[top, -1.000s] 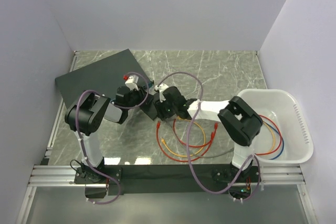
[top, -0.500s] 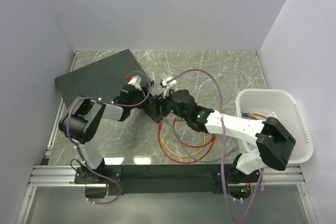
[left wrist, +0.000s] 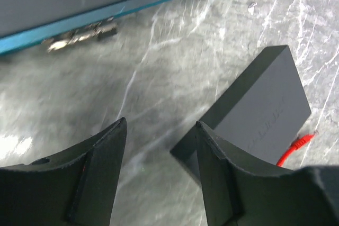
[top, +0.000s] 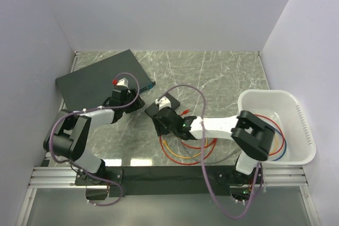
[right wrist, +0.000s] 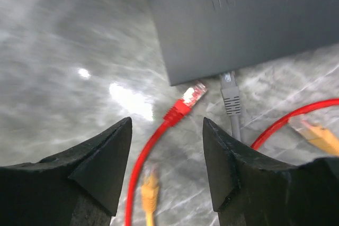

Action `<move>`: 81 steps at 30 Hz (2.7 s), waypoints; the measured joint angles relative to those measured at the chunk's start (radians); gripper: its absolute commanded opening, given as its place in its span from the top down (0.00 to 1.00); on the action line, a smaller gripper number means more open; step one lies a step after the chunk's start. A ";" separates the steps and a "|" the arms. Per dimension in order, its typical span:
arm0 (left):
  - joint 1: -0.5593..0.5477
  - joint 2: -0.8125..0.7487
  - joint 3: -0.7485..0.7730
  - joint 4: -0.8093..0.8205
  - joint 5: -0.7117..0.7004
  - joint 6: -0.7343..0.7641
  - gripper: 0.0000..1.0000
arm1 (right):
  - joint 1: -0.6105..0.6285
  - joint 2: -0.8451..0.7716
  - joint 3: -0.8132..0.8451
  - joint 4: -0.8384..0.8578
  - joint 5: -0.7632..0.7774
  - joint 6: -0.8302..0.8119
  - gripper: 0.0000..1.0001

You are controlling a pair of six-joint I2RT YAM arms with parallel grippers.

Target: Insert the plug into the switch port

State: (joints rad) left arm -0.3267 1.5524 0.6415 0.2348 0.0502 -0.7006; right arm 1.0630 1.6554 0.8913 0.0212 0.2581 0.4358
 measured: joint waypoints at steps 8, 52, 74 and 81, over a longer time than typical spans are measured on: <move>0.001 -0.120 -0.044 -0.053 -0.027 0.001 0.41 | 0.002 0.127 0.091 -0.087 0.027 0.050 0.46; 0.028 -0.782 -0.333 0.110 0.416 -0.056 0.43 | 0.051 -0.451 -0.325 0.378 -0.507 -0.112 1.00; 0.028 -0.551 -0.251 0.180 0.419 -0.050 0.43 | -0.093 -0.473 -0.261 0.103 -0.078 -0.118 1.00; 0.028 -0.365 -0.150 0.203 0.415 -0.024 0.44 | -0.116 -0.355 -0.186 -0.009 0.050 -0.100 1.00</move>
State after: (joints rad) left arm -0.2989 1.1877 0.4915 0.4377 0.4648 -0.7246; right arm 0.9466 1.3006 0.7052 0.0120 0.3084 0.3355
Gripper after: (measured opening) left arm 0.567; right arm 0.218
